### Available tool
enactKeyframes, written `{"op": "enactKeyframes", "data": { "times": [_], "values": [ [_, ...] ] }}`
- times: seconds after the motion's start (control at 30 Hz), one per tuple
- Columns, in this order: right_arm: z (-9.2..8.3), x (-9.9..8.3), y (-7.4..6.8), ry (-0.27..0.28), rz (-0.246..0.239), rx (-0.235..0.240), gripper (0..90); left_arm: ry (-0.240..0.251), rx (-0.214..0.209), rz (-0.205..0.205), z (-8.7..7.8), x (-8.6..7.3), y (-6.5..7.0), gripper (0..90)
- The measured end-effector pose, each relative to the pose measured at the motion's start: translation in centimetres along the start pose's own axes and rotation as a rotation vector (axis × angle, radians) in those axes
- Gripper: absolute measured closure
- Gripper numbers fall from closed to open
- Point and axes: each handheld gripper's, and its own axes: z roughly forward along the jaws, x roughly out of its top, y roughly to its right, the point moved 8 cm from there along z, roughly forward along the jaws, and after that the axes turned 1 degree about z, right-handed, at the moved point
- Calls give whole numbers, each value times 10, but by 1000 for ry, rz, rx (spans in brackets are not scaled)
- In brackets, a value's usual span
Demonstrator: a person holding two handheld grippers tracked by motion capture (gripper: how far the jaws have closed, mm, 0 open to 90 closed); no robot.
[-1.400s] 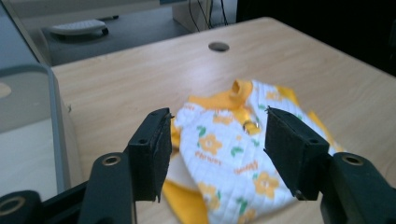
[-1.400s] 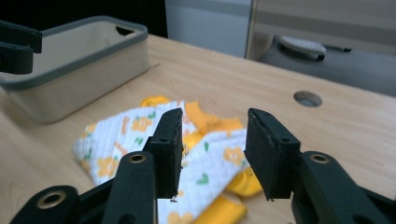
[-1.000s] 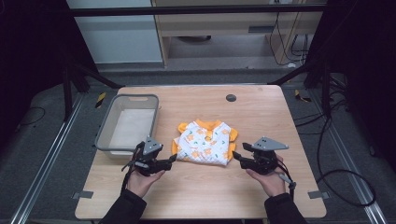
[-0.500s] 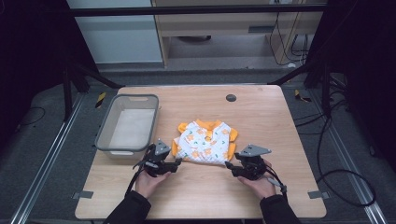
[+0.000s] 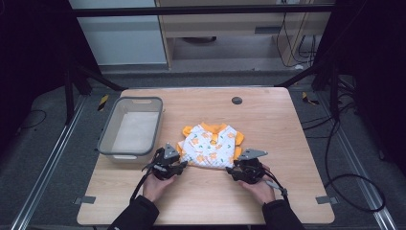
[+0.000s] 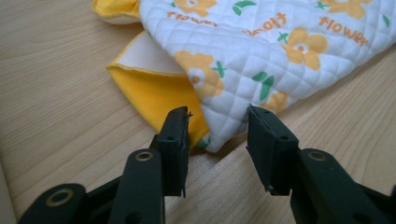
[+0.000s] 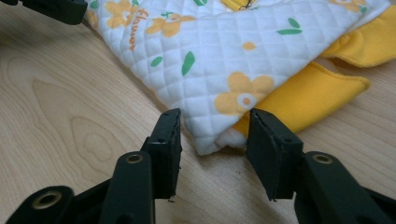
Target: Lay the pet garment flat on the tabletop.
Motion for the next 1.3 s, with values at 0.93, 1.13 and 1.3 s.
{"op": "enactKeyframes", "data": {
  "times": [0.93, 1.13, 1.3],
  "values": [
    [-32, 14, 2, 84, 10, 41, 895, 62, -125, -2, -28, 12, 18, 897],
    [-50, 22, -1, 147, -4, 77, 896, 93, -157, 21, -47, 18, 27, 898],
    [-73, 30, -10, 199, -15, 112, 896, 135, -181, 40, -68, 26, 35, 898]
  ]
}}
